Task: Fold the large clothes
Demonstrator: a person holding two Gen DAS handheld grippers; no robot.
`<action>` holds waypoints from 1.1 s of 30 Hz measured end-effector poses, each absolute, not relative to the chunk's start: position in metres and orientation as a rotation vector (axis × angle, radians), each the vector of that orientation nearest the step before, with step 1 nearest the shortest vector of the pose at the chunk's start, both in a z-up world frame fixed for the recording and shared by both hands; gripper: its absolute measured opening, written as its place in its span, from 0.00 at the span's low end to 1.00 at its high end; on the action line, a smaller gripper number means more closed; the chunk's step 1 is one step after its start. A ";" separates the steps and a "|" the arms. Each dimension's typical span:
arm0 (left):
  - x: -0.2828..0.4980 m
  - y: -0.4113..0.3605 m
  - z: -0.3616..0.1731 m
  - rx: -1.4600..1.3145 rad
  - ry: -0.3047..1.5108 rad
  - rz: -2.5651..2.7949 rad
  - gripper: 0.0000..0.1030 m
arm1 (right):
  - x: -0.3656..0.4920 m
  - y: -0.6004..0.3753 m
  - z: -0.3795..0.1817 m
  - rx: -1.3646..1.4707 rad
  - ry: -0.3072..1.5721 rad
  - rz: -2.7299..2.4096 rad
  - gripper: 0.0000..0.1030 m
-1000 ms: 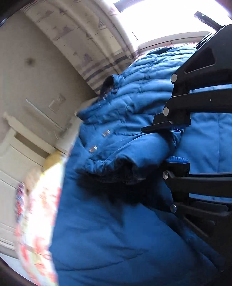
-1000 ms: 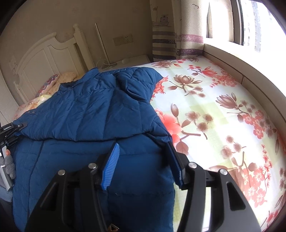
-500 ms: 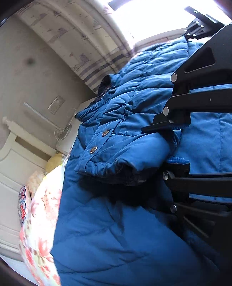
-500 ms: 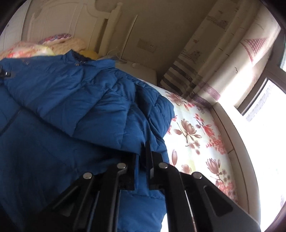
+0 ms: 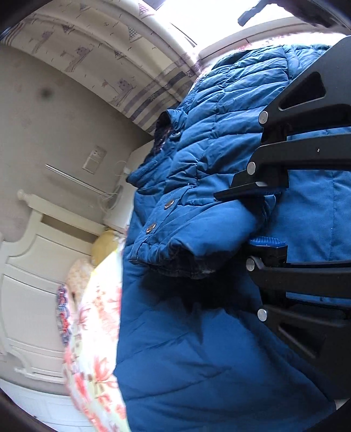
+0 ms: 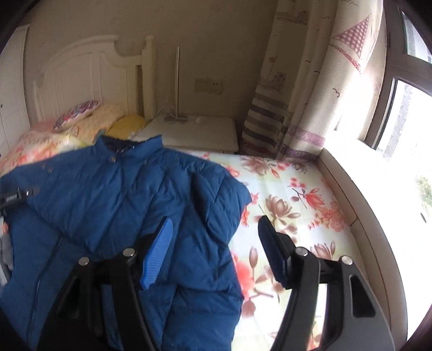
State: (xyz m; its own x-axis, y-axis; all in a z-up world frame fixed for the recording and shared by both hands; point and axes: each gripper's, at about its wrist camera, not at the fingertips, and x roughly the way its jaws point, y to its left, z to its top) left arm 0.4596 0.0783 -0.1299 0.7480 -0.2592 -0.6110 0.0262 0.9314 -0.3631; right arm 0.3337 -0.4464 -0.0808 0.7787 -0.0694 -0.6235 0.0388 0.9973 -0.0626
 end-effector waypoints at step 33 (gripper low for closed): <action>0.470 0.083 -0.139 -0.390 0.790 -0.199 0.22 | 0.438 -0.321 -0.133 -0.152 0.908 0.176 0.81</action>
